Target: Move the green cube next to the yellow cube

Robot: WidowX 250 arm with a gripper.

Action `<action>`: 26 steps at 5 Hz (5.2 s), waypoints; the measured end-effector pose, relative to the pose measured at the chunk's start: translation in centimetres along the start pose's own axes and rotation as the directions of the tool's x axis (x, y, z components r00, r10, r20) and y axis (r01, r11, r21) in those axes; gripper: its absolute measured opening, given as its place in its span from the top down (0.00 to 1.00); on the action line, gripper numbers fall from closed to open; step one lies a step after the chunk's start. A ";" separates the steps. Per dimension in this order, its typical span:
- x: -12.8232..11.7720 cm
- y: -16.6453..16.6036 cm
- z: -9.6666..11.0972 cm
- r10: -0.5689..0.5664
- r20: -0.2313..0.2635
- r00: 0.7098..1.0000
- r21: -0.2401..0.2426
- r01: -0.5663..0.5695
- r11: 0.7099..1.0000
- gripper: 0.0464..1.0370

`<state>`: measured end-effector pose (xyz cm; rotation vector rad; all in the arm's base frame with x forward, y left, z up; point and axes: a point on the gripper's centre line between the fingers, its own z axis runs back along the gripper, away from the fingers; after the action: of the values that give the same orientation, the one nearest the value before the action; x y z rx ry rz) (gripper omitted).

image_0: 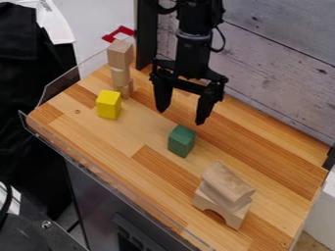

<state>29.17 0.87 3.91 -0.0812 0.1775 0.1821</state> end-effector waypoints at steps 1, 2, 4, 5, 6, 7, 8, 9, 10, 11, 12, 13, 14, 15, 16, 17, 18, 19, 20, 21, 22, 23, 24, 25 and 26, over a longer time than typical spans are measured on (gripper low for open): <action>-0.3 0.0 -0.8 0.000 -0.028 1.000 0.002 0.000 1.000 0.04; -1.0 -0.2 -2.6 -0.003 -0.068 0.998 -0.026 0.001 1.000 0.04; -2.2 -0.2 -3.8 -0.005 -0.094 0.996 -0.035 0.002 0.999 0.07; -1.8 -0.3 -4.1 0.008 -0.065 0.998 -0.040 -0.010 0.999 0.35; -1.9 -0.2 -4.4 0.040 -0.051 0.998 -0.040 -0.042 0.998 0.50; -1.7 -0.2 -4.3 0.055 -0.035 0.998 -0.039 -0.056 0.998 0.50; -1.3 0.6 -2.6 0.089 0.021 0.996 -0.042 -0.088 0.995 0.50; -1.2 2.7 -0.7 0.142 0.074 0.987 -0.034 -0.139 0.990 0.50; -0.8 4.1 -0.3 0.167 0.099 0.981 -0.065 -0.161 0.985 0.50; -0.6 4.8 -0.1 0.175 0.099 0.980 -0.062 -0.170 0.984 0.50; -0.1 5.2 -0.9 0.185 0.073 0.980 -0.080 -0.179 0.981 0.50; -0.1 5.8 -0.9 0.194 0.062 0.979 -0.079 -0.189 0.979 0.50; -0.3 6.5 -1.3 0.205 0.042 0.978 -0.069 -0.202 0.977 0.50; -0.4 7.0 -1.4 0.220 0.038 0.975 -0.071 -0.217 0.974 0.50; -0.9 7.3 -1.7 0.226 0.024 0.974 -0.059 -0.224 0.973 0.50; -1.0 7.4 -2.2 0.224 0.008 0.975 -0.057 -0.223 0.973 0.50; -0.9 7.3 -2.4 0.223 0.006 0.975 -0.057 -0.222 0.973 0.50; -0.9 6.9 -2.9 0.215 -0.011 0.977 -0.059 -0.215 0.975 0.50; -0.8 6.8 -3.2 0.215 -0.013 0.976 -0.063 -0.216 0.974 0.50; -0.7 6.7 -3.5 0.215 -0.016 0.977 -0.072 -0.215 0.974 0.50; -0.4 6.7 -3.5 0.211 -0.010 0.977 -0.073 -0.211 0.975 0.50; -0.2 6.6 -3.5 0.217 -0.015 0.976 -0.072 -0.217 0.973 0.45; -0.4 6.6 -4.4 0.218 -0.052 0.975 -0.074 -0.221 0.972 0.14; -0.2 6.6 -4.0 0.222 -0.055 0.973 -0.073 -0.226 0.971 0.03; -0.4 6.6 -3.8 0.236 -0.059 0.970 -0.068 -0.240 0.969 0.04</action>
<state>26.89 6.91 -0.13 -0.1388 0.2312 0.4267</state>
